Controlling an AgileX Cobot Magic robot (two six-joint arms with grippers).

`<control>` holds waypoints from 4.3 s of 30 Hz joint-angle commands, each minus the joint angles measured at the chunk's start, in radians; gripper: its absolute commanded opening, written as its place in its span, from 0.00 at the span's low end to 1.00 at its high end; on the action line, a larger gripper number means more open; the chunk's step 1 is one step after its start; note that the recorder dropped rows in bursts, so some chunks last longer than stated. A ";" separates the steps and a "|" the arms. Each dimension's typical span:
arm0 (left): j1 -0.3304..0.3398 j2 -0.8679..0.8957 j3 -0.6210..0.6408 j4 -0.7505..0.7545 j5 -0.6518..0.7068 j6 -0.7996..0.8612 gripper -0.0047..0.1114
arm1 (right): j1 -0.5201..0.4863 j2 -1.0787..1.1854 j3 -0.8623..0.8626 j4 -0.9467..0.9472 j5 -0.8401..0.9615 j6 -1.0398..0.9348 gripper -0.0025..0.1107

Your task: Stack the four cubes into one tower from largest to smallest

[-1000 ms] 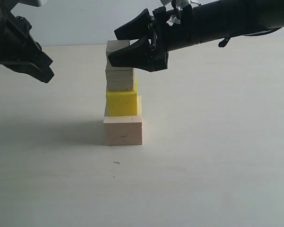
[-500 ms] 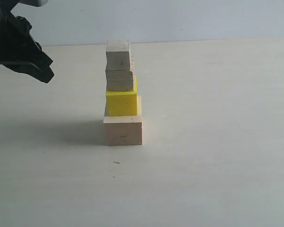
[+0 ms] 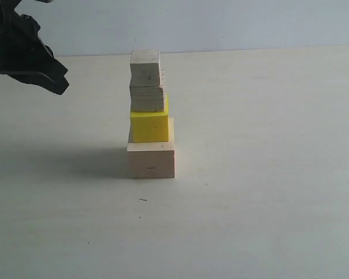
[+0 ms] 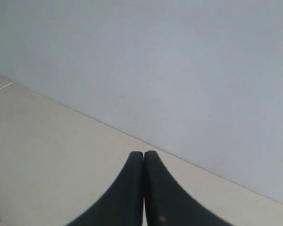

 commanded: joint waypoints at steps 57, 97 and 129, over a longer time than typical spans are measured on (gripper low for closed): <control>0.296 -1.160 0.737 -0.121 -1.125 0.064 0.04 | -0.083 -1.266 0.554 -1.799 0.200 1.479 0.02; 0.296 -1.252 0.809 -0.150 -0.989 0.038 0.04 | -0.083 -1.430 0.547 -1.052 0.379 0.806 0.02; 0.372 -1.568 0.871 0.229 -0.532 -0.493 0.04 | -0.083 -1.430 0.547 -0.960 0.385 0.815 0.02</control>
